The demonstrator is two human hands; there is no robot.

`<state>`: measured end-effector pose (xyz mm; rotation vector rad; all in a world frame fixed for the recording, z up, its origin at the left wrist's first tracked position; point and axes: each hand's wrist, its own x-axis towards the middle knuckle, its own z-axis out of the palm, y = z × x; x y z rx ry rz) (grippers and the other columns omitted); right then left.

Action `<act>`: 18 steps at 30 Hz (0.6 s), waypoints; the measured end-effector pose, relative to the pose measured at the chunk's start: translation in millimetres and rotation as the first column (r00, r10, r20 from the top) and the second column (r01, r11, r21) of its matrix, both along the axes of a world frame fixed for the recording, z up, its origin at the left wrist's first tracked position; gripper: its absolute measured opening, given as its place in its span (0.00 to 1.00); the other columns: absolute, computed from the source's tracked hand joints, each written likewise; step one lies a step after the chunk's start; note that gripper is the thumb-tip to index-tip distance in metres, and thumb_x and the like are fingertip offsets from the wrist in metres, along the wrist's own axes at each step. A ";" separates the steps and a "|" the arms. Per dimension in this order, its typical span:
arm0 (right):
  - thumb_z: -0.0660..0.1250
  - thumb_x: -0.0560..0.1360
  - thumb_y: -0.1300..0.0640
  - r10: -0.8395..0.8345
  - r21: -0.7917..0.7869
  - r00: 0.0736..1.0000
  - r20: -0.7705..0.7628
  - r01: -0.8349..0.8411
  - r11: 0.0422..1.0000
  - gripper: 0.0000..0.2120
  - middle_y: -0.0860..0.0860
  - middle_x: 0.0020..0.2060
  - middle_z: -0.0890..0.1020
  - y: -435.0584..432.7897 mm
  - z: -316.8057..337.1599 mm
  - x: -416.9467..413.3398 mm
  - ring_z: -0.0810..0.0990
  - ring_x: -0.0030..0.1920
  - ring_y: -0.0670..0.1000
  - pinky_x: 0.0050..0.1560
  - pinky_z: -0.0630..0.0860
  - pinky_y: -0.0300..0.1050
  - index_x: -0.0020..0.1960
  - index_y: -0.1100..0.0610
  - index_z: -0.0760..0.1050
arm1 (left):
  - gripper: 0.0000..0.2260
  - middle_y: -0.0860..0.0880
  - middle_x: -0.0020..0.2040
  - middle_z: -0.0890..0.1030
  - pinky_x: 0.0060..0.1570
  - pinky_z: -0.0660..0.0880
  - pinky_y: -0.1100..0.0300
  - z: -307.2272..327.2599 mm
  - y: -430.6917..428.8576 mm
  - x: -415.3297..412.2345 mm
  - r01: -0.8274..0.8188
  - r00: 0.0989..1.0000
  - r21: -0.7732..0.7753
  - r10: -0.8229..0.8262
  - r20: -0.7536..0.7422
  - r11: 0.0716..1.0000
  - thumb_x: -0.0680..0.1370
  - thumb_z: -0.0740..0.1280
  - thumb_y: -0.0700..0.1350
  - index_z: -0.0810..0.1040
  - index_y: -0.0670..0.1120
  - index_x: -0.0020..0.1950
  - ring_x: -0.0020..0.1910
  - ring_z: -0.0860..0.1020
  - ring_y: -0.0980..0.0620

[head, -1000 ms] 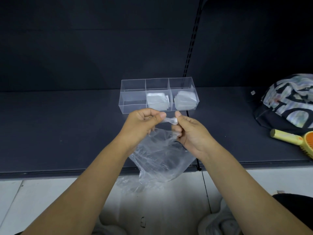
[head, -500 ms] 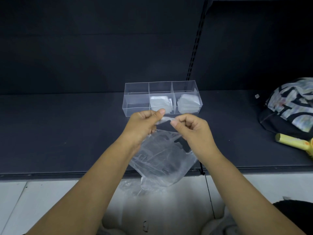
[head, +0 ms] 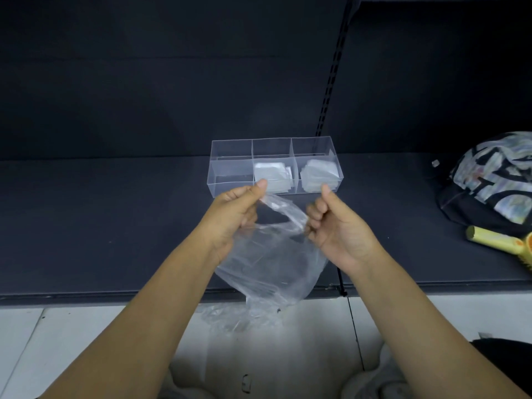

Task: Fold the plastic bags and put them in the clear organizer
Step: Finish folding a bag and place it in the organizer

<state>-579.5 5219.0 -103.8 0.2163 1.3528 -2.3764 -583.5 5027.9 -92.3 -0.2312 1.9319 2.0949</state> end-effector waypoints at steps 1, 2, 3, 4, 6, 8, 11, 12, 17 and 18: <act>0.66 0.72 0.44 0.000 -0.001 1.000 0.019 0.000 1.000 0.14 0.47 0.28 0.65 3.3 -0.4 -0.5 0.63 0.29 0.46 0.40 0.64 0.41 0.33 0.52 0.72 | 0.19 0.54 0.22 0.62 0.26 0.62 0.65 -0.2 -3.5 0.0 -0.014 1.000 0.007 0.014 0.002 1.000 0.63 0.72 0.65 0.73 0.52 0.28 0.23 0.59 0.56; 0.66 0.72 0.44 0.008 0.029 1.000 0.009 -0.009 1.000 0.13 0.47 0.28 0.65 6.7 -0.9 -0.5 0.63 0.29 0.45 0.40 0.64 0.40 0.36 0.53 0.75 | 0.20 0.54 0.22 0.63 0.26 0.61 0.64 -0.5 -7.3 -0.2 -0.019 1.000 0.003 0.019 0.000 1.000 0.64 0.71 0.66 0.71 0.52 0.27 0.23 0.59 0.56; 0.65 0.73 0.44 0.029 0.076 0.999 -0.022 -0.028 0.997 0.13 0.47 0.28 0.66 9.6 -1.7 -0.1 0.64 0.29 0.45 0.40 0.65 0.40 0.41 0.54 0.78 | 0.20 0.54 0.23 0.65 0.25 0.61 0.65 -0.4 -10.2 -0.2 -0.016 1.000 -0.002 0.016 -0.005 1.000 0.65 0.71 0.66 0.71 0.52 0.26 0.23 0.60 0.56; 0.65 0.73 0.44 0.061 0.128 0.996 -0.063 -0.052 0.990 0.15 0.47 0.30 0.69 11.8 -2.3 0.5 0.66 0.31 0.45 0.40 0.66 0.40 0.46 0.54 0.81 | 0.20 0.55 0.23 0.66 0.24 0.62 0.65 -0.2 -12.4 0.2 -0.010 1.000 -0.002 0.010 -0.013 1.000 0.66 0.70 0.65 0.72 0.52 0.26 0.22 0.60 0.57; 0.66 0.72 0.40 0.154 0.251 0.977 -0.147 -0.114 0.961 0.19 0.46 0.37 0.74 12.6 0.6 2.1 0.69 0.36 0.44 0.42 0.68 0.39 0.53 0.53 0.83 | 0.19 0.55 0.23 0.67 0.23 0.61 0.66 1.0 -13.1 1.4 -0.009 0.999 0.002 0.010 -0.031 1.000 0.67 0.70 0.64 0.73 0.52 0.26 0.22 0.60 0.57; 0.67 0.69 0.36 0.267 0.378 0.941 -0.207 -0.175 0.909 0.22 0.45 0.42 0.78 7.8 7.9 3.2 0.71 0.41 0.45 0.46 0.68 0.40 0.53 0.50 0.83 | 0.19 0.54 0.24 0.68 0.25 0.60 0.64 1.8 -11.7 2.1 -0.015 0.998 -0.022 0.014 -0.057 1.000 0.66 0.70 0.64 0.73 0.51 0.26 0.23 0.60 0.56; 0.73 0.68 0.45 0.351 0.432 0.899 -0.262 -0.216 0.875 0.17 0.47 0.47 0.83 -0.9 16.0 2.7 0.79 0.48 0.46 0.51 0.73 0.40 0.55 0.50 0.82 | 0.19 0.53 0.25 0.68 0.27 0.61 0.63 2.5 -10.5 2.1 0.008 0.996 -0.049 -0.013 -0.092 0.999 0.67 0.70 0.64 0.74 0.51 0.28 0.24 0.60 0.55; 0.74 0.68 0.52 0.371 0.414 0.883 -0.287 -0.235 0.880 0.18 0.49 0.49 0.84 -2.4 17.2 2.2 0.80 0.49 0.47 0.52 0.75 0.39 0.58 0.51 0.79 | 0.18 0.53 0.25 0.68 0.26 0.61 0.64 2.7 -10.8 1.9 0.020 0.995 -0.048 -0.024 -0.098 0.999 0.67 0.70 0.64 0.75 0.51 0.28 0.24 0.61 0.55; 0.70 0.73 0.65 0.410 0.339 0.839 -0.357 -0.292 0.894 0.17 0.51 0.43 0.85 -5.8 23.9 4.2 0.82 0.48 0.49 0.51 0.77 0.38 0.59 0.54 0.75 | 0.18 0.54 0.24 0.68 0.29 0.63 0.65 4.0 -8.0 2.3 0.070 0.992 -0.091 -0.078 -0.094 0.993 0.69 0.69 0.63 0.76 0.52 0.27 0.25 0.62 0.55; 0.70 0.72 0.64 0.390 0.342 0.841 -0.374 -0.265 0.901 0.12 0.50 0.43 0.85 -6.6 24.1 4.7 0.83 0.47 0.48 0.50 0.77 0.37 0.55 0.55 0.78 | 0.18 0.53 0.24 0.68 0.30 0.63 0.64 3.4 -7.6 2.3 0.087 0.991 -0.105 -0.097 -0.092 0.991 0.69 0.69 0.63 0.77 0.51 0.28 0.26 0.62 0.55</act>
